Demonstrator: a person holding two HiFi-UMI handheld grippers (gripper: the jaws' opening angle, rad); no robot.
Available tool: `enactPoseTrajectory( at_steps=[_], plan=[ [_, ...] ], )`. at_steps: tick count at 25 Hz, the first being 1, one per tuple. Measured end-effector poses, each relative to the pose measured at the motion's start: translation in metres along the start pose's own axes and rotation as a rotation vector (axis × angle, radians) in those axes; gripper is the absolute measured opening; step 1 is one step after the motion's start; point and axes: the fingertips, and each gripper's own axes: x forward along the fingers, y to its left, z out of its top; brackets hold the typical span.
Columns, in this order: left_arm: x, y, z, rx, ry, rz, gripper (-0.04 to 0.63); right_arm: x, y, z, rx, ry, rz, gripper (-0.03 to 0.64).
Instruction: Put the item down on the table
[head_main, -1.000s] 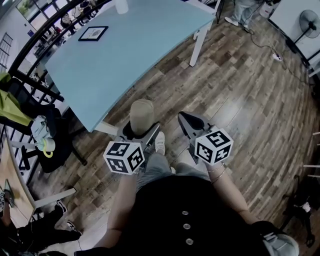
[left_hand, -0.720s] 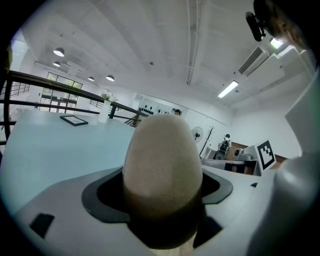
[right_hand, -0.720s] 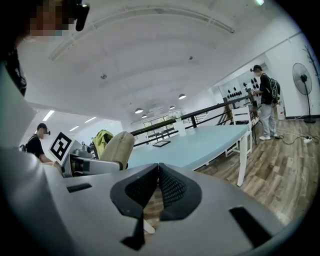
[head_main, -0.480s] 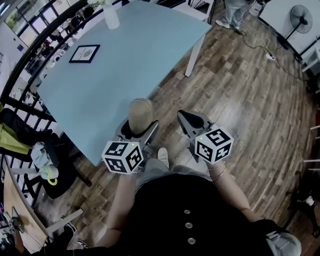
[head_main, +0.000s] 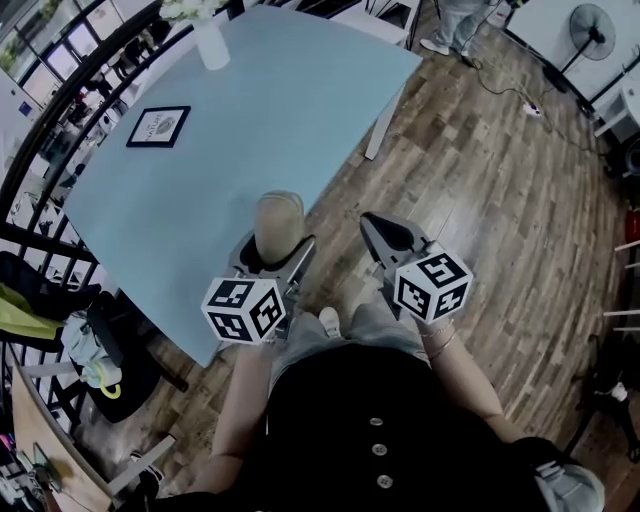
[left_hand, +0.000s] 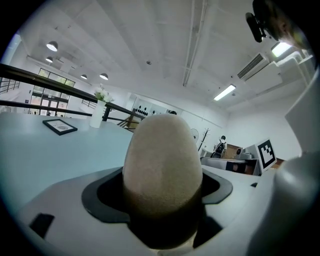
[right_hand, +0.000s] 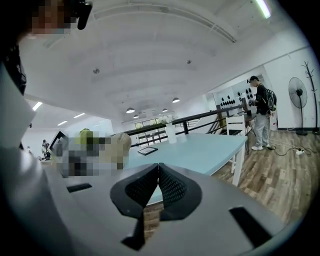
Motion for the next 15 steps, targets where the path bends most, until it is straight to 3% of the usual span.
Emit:
enactPoseTrajectory(
  at_steps=[15],
  plan=[
    [0.034,0.047,0.022,-0.075,-0.029,0.074,0.41,0.069,-0.025,0.021,-0.014,0.045,0.072,0.005]
  ],
)
